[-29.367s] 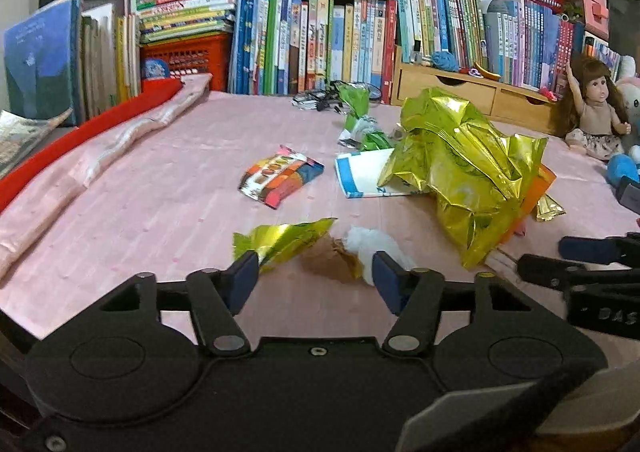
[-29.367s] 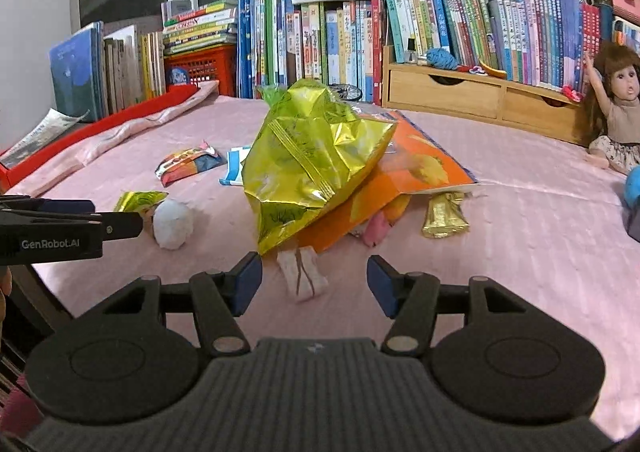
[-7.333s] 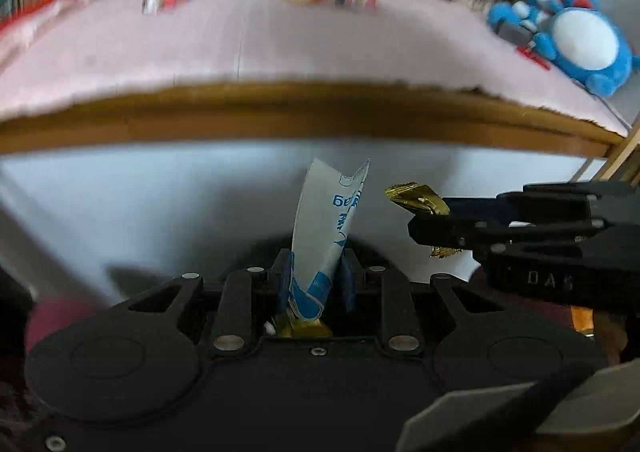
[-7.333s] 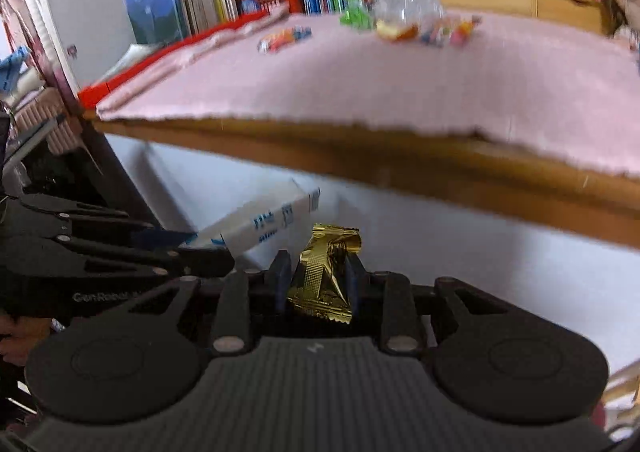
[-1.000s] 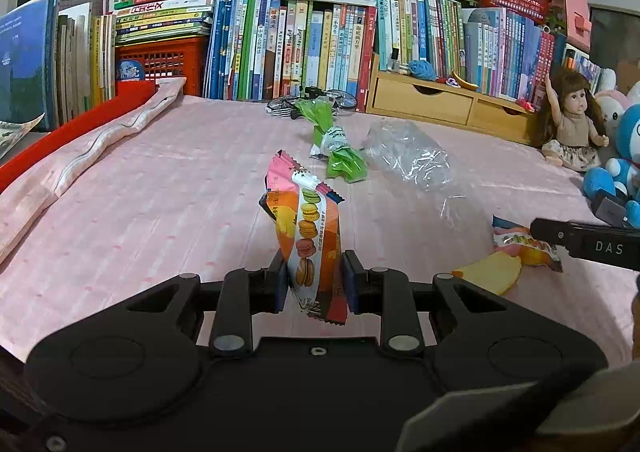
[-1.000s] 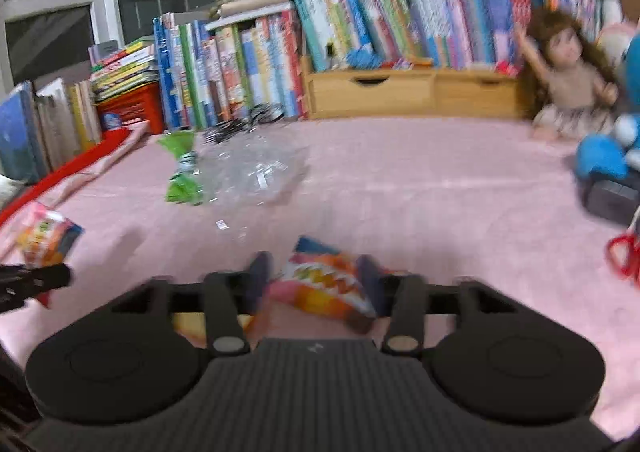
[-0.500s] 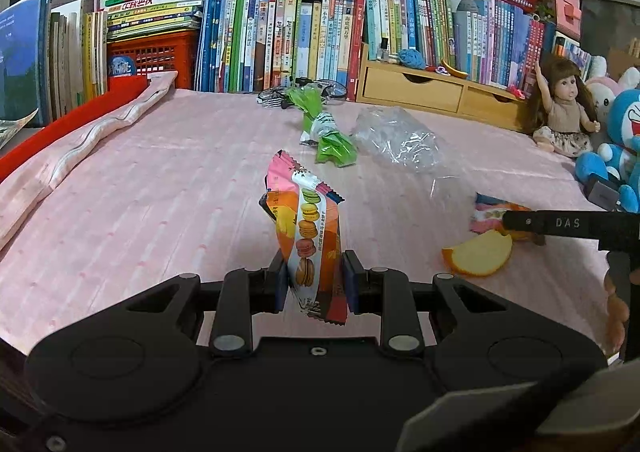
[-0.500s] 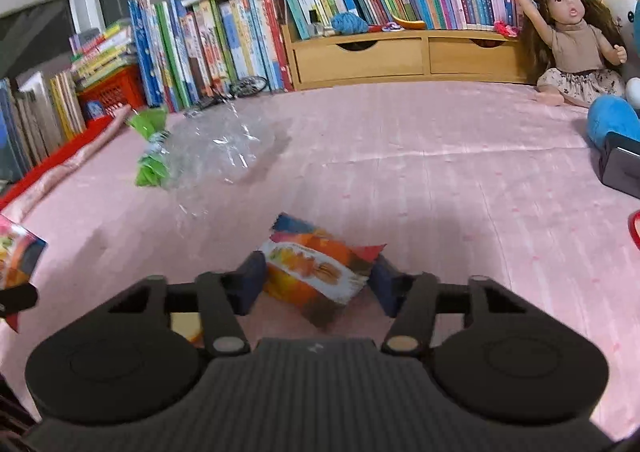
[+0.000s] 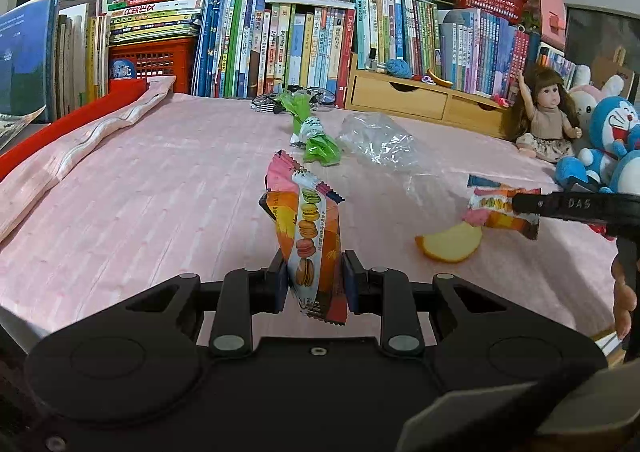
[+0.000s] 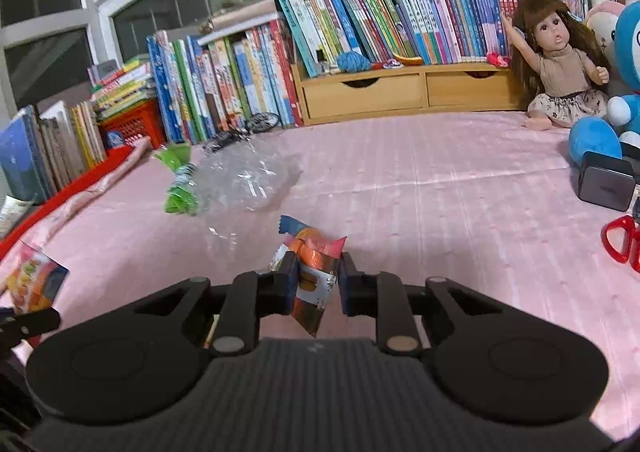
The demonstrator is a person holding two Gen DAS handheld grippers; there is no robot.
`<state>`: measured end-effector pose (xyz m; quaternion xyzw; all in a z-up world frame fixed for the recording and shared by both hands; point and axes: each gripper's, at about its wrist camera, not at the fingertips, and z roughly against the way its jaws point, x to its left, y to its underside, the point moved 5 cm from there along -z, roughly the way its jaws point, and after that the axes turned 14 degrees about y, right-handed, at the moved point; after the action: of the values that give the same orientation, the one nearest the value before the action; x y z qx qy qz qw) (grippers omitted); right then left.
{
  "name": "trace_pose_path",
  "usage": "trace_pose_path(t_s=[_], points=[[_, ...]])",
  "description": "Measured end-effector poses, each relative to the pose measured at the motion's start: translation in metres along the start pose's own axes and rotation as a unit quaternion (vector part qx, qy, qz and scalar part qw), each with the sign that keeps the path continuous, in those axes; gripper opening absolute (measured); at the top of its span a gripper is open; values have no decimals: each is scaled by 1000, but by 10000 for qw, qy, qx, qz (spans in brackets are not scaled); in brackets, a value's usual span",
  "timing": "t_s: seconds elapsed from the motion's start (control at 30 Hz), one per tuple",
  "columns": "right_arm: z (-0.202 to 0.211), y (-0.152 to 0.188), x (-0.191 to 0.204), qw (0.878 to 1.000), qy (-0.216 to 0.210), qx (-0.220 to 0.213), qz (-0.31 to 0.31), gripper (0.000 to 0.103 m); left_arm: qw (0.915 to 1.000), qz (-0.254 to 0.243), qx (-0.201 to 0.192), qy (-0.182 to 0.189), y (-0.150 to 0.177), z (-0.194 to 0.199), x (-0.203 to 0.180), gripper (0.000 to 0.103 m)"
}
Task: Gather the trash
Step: 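Carry both held bags down into the trash bin and open both tools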
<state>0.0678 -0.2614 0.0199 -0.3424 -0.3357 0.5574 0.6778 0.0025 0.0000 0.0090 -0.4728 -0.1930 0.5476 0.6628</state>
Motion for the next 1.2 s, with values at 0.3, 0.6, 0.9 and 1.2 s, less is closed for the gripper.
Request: trace_pose_path(t_s=[0.3,0.6,0.9,1.2], points=[[48,7,11,9986,-481,-170,-165,24,9995,178,-22,254,19,27,-4,26],[101,48,32,9951,-989,21,62,25,9978,337,205,537,48,53,-11,26],[139,103,38,9918,-1150,478,302,25,9939,293,812,685,93,75,-20,26],[139,161,38,9873,-976,1169,448,25,9815,406,1716,751,150,65,-26,26]])
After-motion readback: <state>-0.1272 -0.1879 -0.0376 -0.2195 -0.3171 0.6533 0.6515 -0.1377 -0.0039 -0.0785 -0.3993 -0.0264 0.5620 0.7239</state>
